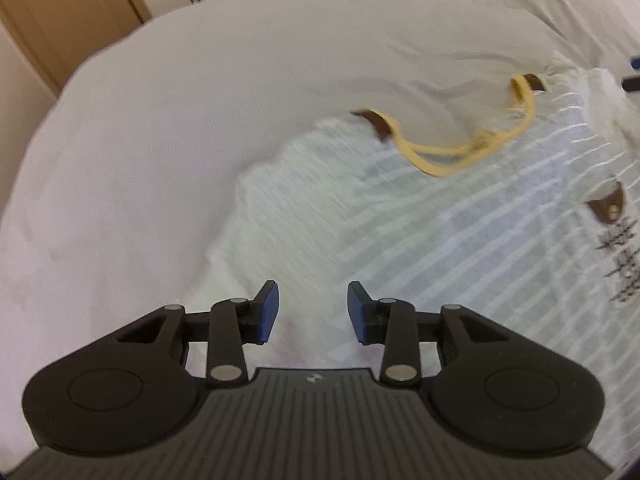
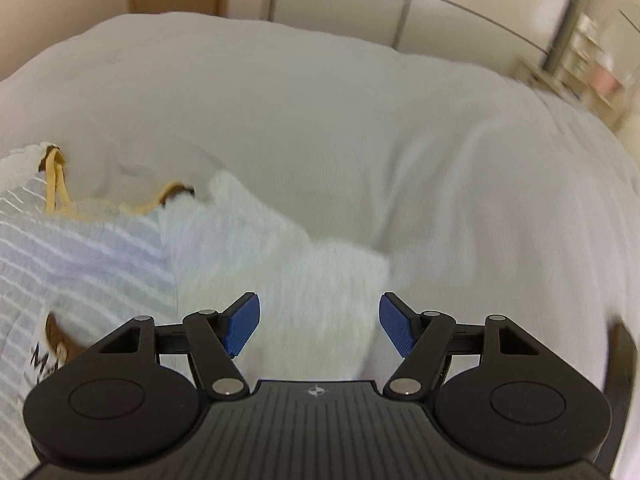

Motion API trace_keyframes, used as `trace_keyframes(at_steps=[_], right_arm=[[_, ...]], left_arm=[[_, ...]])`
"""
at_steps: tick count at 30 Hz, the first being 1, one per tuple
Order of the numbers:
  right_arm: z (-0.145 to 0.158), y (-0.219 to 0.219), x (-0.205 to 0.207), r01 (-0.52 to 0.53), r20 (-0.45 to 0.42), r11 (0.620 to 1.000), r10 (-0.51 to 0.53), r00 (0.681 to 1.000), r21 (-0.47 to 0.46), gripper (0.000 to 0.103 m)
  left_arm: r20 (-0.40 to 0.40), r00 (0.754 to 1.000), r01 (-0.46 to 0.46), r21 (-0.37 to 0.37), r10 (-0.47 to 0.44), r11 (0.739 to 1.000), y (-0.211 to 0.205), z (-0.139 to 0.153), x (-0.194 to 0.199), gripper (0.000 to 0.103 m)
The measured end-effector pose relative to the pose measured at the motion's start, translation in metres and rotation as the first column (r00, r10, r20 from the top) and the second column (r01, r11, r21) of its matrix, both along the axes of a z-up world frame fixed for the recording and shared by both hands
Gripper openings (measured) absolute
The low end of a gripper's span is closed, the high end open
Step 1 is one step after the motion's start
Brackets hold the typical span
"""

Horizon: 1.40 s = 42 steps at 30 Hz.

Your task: Fold clothes

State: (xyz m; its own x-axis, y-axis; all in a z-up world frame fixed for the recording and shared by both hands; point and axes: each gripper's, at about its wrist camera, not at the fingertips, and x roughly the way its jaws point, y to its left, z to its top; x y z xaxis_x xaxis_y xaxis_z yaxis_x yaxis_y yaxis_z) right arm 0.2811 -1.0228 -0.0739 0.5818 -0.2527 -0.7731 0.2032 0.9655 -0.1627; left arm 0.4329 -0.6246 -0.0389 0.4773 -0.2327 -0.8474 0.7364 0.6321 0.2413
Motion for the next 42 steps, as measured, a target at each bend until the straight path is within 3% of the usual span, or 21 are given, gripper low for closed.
trace_keyframes(at_steps=[6,11,12,13,15,21,25,26,28,31,33,35,36,38,39,40,42], right_arm=[[-0.024,-0.004,0.060,-0.172,-0.091,0.980,0.164,0.982,-0.098,0.066],[-0.056,-0.029,0.083,-0.155,-0.234,0.984,0.131,0.963,-0.090,0.061],[-0.063,-0.034,0.084,-0.141,-0.257,0.988,0.120,0.959,-0.066,0.047],[-0.065,-0.037,0.082,-0.124,-0.266,0.991,0.107,0.958,-0.047,0.025],[-0.065,-0.041,0.078,-0.088,-0.271,0.996,0.076,0.959,-0.030,0.000],[-0.050,-0.033,0.060,0.032,-0.256,0.989,-0.068,0.964,-0.142,0.000],[-0.037,-0.020,0.058,0.059,-0.223,0.980,-0.101,0.970,-0.189,0.002],[-0.032,-0.014,0.060,0.050,-0.205,0.980,-0.090,0.975,-0.192,0.005],[-0.020,-0.001,0.064,0.024,-0.159,0.981,-0.055,0.986,-0.191,0.023],[0.001,0.020,0.077,-0.053,-0.089,0.986,0.039,0.995,-0.158,0.042],[0.006,0.030,0.090,-0.096,-0.079,0.985,0.085,0.993,-0.143,0.046],[0.005,0.032,0.103,-0.131,-0.079,0.988,0.124,0.989,-0.086,0.049],[0.004,0.033,0.111,-0.141,-0.086,0.988,0.136,0.987,-0.062,0.049],[0.000,0.034,0.124,-0.167,-0.091,0.985,0.163,0.983,-0.045,0.049],[-0.002,0.034,0.129,-0.177,-0.091,0.983,0.173,0.981,-0.047,0.049],[-0.003,0.034,0.133,-0.180,-0.087,0.983,0.176,0.981,-0.043,0.049],[-0.006,0.033,0.140,-0.179,-0.081,0.984,0.177,0.981,-0.024,0.049]], left_arm=[[0.050,0.995,0.080,0.017,-0.081,0.997,-0.004,-0.007,0.056,0.033],[0.034,0.986,0.165,-0.013,-0.165,0.986,-0.015,-0.025,0.090,0.033],[0.028,0.983,0.182,-0.025,-0.181,0.983,-0.018,-0.027,0.094,0.033],[0.026,0.980,0.196,-0.036,-0.195,0.980,-0.020,-0.030,0.096,0.033],[0.028,0.976,0.216,-0.057,-0.214,0.975,-0.025,-0.033,0.101,0.034],[-0.049,0.975,0.204,-0.184,-0.216,0.961,-0.037,-0.028,0.122,0.035],[-0.149,0.946,0.256,-0.208,-0.289,0.944,-0.062,-0.031,0.136,0.040],[-0.199,0.935,0.254,-0.206,-0.294,0.945,-0.069,-0.035,0.142,0.042],[-0.293,0.906,0.252,-0.203,-0.305,0.946,-0.083,-0.043,0.152,0.042],[-0.401,0.859,0.253,-0.207,-0.318,0.945,-0.095,-0.052,0.160,0.031],[-0.441,0.832,0.262,-0.224,-0.337,0.939,-0.097,-0.053,0.161,0.003],[-0.394,0.835,0.310,-0.241,-0.385,0.920,-0.095,-0.045,0.154,0.002],[-0.318,0.852,0.341,-0.264,-0.416,0.902,-0.090,-0.036,0.149,0.002],[-0.082,0.885,0.412,-0.318,-0.458,0.854,-0.074,-0.012,0.139,0.000],[0.039,0.885,0.451,-0.319,-0.464,0.833,-0.066,-0.003,0.132,0.000],[0.110,0.880,0.473,-0.291,-0.462,0.832,-0.060,0.000,0.128,0.000],[0.088,0.887,0.461,-0.233,-0.454,0.856,-0.056,-0.008,0.130,0.000]])
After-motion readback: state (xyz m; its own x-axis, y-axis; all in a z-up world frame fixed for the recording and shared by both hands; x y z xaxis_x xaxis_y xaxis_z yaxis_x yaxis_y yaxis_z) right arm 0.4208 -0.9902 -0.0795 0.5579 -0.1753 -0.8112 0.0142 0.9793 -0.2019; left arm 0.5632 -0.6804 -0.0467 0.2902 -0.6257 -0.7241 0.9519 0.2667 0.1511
